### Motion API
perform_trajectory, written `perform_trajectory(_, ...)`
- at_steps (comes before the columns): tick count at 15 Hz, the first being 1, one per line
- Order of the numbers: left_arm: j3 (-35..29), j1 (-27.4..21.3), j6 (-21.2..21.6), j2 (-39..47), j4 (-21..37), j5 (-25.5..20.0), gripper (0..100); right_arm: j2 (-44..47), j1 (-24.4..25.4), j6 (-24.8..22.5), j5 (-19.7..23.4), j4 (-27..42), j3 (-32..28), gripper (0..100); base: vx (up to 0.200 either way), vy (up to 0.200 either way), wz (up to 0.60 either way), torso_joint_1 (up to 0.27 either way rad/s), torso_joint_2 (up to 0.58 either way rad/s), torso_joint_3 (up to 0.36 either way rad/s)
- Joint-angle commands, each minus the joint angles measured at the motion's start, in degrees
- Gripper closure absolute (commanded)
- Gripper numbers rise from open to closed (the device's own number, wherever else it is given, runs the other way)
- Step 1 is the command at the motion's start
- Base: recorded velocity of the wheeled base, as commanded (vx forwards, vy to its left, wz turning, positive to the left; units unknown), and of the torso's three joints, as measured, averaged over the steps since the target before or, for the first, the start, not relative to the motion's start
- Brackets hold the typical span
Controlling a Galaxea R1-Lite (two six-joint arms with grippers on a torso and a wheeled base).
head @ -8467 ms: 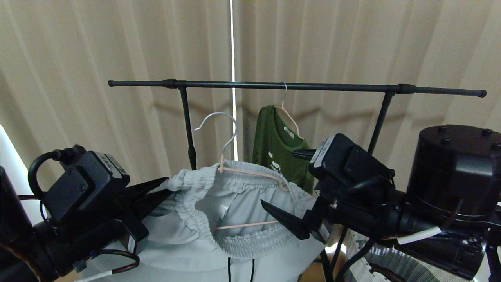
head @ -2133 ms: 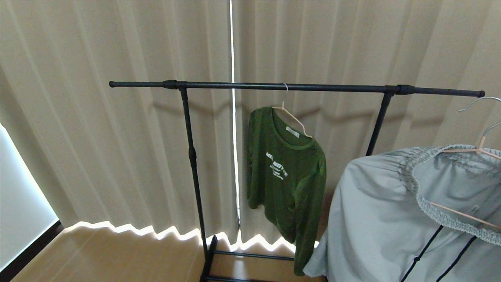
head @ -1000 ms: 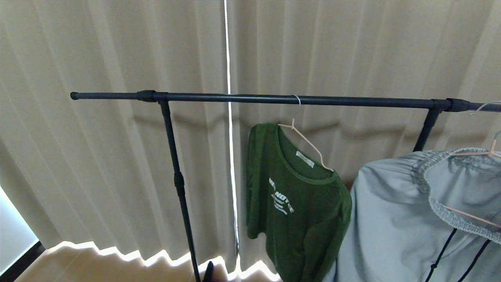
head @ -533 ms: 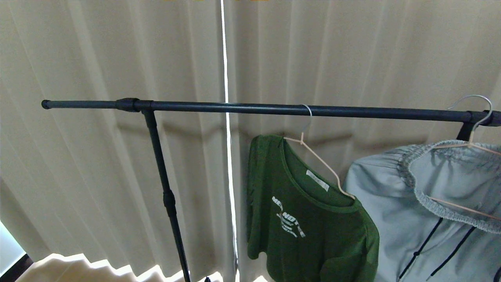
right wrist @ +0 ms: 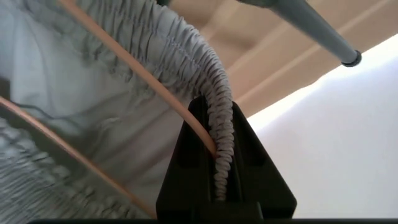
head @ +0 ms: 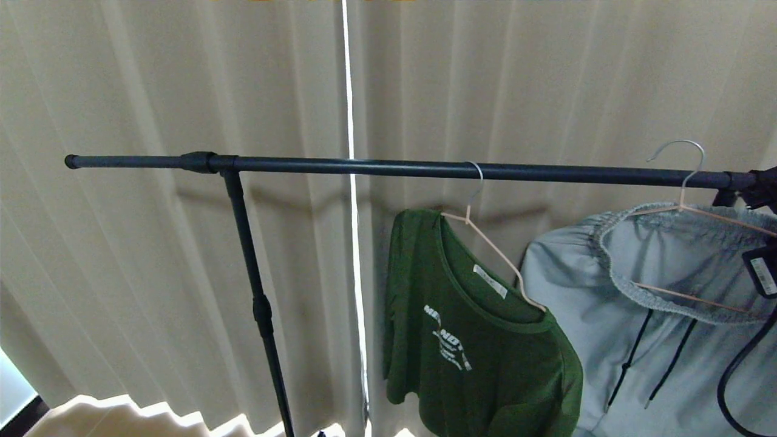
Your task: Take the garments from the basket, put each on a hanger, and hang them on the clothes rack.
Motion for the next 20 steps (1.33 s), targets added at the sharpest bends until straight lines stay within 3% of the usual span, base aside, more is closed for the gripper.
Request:
perform_trajectory(1,0.0,0.0,0.0,0.2,-0.1,0.0,0,5.0,2.1,0.0,-1.3,0.1,-2.0,100,0.0,0.0,0.0,0.0,0.0,0.0)
perform_trajectory(3,0.0,0.0,0.1,0.2,0.0,0.0,0,6.8,5.2,0.1,-4.2,0.0,-2.5,100,0.0,0.0,0.0,0.0,0.0,0.0)
perform_trajectory(11,0.0,0.0,0.0,0.2,0.0,0.0,0,6.3,12.1,0.5,-4.2,-0.1,0.8,100,0.0,0.0,0.0,0.0,0.0,0.0)
perform_trajectory(12,0.0,0.0,0.0,0.2,0.0,0.0,0,6.3,12.1,0.5,-4.2,-0.1,0.8,0,0.0,0.0,0.0,0.0,0.0,0.0)
perform_trajectory(14,0.0,0.0,0.0,0.2,-0.1,0.0,0,5.4,13.2,2.4,-2.7,-0.1,2.3,0,0.0,0.0,0.0,0.0,0.0,0.0)
perform_trajectory(17,0.0,0.0,0.0,0.2,0.0,0.0,0,1.6,14.4,4.8,5.9,-0.1,6.0,0,0.0,0.0,0.0,0.0,0.0,0.0)
perform_trajectory(20,0.0,0.0,-0.2,0.2,0.0,0.0,0,-2.2,13.8,7.4,20.2,-5.1,10.7,0,0.0,0.0,0.0,0.0,0.0,0.0)
